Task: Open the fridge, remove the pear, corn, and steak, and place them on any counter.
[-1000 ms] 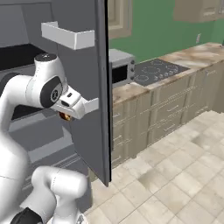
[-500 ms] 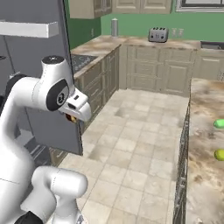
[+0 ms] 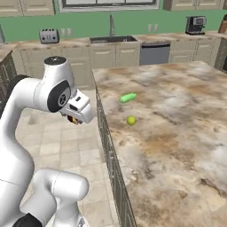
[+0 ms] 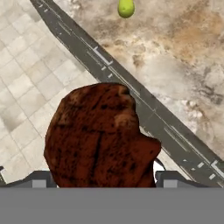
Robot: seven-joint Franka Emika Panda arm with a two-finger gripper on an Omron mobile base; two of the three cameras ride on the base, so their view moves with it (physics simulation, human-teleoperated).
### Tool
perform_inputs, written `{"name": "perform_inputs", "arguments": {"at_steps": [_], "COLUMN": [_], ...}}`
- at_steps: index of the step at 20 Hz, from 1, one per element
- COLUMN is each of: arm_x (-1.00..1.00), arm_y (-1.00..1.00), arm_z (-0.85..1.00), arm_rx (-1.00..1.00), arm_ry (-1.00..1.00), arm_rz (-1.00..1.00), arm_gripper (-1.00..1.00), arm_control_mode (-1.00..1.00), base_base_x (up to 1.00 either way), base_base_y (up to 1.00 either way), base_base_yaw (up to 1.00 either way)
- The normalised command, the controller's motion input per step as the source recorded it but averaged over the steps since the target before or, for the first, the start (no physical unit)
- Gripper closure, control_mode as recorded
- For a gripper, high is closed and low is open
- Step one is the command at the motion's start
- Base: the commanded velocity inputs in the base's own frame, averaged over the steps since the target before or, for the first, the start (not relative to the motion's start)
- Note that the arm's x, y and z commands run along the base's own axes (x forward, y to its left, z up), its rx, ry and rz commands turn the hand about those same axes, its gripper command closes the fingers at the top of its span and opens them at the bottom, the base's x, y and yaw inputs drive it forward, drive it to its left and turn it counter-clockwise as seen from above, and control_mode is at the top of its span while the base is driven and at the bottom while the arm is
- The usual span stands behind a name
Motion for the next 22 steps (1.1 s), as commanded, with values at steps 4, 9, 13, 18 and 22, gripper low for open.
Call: {"name": "perform_inputs", "arguments": {"at_steps": [4,9,13,18,22], "arm_x": [0.03,0.62,1.0,0.96,0.78], "arm_y": [-0.41,-1.0,-1.0,-0.67,-0.13], "arm_z": [-0.18,-0.67,-1.0,-0.97,-0.92], "arm_rx": [0.02,0.09,0.13,0.04,0.0], "arm_ry": [0.04,0.14,0.16,0.02,0.0], "arm_rz": [-0.33,-0.51,-0.32,-0.16,-0.07], "arm_gripper": [1.0,1.0,1.0,1.0,1.0], "arm_control_mode": [-1.0,-1.0,-1.0,-1.0,-1.0], "base_base_x": [-0.02,0.0,0.0,0.0,0.0], "base_base_y": [-0.24,0.0,0.0,0.0,0.0], "base_base_yaw": [-0.39,0.0,0.0,0.0,0.0]}}
